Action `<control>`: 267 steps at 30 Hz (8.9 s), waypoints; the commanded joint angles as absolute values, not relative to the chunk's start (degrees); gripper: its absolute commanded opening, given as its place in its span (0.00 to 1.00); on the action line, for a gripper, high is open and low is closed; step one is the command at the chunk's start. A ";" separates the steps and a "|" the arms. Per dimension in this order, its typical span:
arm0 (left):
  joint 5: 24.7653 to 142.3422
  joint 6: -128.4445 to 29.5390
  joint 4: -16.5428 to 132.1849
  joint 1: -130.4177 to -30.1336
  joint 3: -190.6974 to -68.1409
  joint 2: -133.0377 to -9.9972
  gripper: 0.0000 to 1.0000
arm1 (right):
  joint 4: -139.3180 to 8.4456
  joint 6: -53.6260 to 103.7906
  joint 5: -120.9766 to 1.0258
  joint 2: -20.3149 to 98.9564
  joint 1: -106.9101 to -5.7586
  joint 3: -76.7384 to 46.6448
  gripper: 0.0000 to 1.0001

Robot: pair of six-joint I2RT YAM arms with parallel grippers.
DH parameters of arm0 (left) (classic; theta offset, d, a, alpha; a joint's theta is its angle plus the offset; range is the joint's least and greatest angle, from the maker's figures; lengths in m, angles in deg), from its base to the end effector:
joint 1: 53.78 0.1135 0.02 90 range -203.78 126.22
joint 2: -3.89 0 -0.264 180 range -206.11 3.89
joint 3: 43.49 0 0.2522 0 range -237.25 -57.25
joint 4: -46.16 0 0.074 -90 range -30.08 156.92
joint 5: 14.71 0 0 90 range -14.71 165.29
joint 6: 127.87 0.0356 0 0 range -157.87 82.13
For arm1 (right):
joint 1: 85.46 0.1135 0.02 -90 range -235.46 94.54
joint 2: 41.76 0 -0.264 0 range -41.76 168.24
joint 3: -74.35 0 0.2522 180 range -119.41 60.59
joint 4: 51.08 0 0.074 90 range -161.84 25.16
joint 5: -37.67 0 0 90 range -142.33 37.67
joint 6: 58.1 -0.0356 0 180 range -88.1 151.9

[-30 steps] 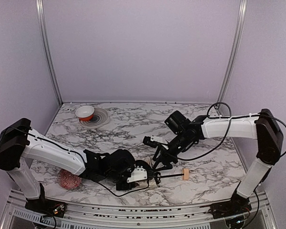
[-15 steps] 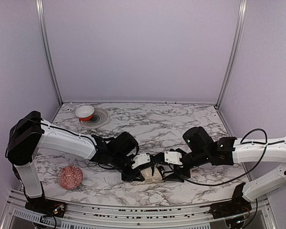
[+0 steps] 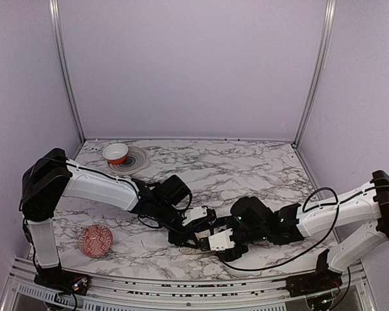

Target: Put away the umbrella

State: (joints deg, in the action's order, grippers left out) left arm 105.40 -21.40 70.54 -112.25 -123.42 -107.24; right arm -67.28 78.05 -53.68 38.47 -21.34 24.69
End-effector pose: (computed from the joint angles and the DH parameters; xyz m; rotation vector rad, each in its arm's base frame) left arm 0.1888 -0.3419 0.1427 1.7602 1.9390 -0.9450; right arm 0.1160 0.2410 0.1656 -1.9707 1.3594 0.1760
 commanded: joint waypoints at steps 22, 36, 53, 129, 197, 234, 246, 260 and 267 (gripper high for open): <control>91.89 -28.92 66.28 -109.30 -112.88 -97.83 0.90 | -73.70 77.68 -54.82 46.85 -21.02 21.24 0.28; 74.97 -13.56 51.70 -122.71 -92.84 -69.19 0.78 | -89.07 67.95 -68.15 55.64 -23.71 13.32 0.26; 50.63 -6.20 51.48 -132.53 -100.45 -86.36 0.99 | -95.82 65.12 -75.79 62.99 -27.25 6.97 0.26; 52.31 -17.22 85.16 -112.24 -139.34 -85.78 0.00 | -48.14 34.16 -79.51 22.80 -45.03 22.67 0.88; 66.75 -31.21 78.90 -112.26 -135.33 -75.02 0.00 | -34.82 35.58 -62.60 32.65 -41.34 13.68 0.00; 53.82 -23.90 86.29 -113.66 -137.53 -82.91 0.00 | -41.50 25.01 -86.54 32.51 -39.86 16.88 0.61; 54.20 -23.71 84.82 -114.07 -138.49 -82.50 0.00 | -37.98 27.17 -86.37 46.81 -35.38 7.99 0.60; 52.00 -24.28 84.38 -113.87 -138.64 -83.78 0.00 | -34.70 26.81 -91.01 46.81 -34.54 8.80 0.00; 51.72 -26.82 83.76 -108.41 -136.99 -84.75 0.00 | -41.83 26.91 -92.05 42.26 -34.57 8.58 0.00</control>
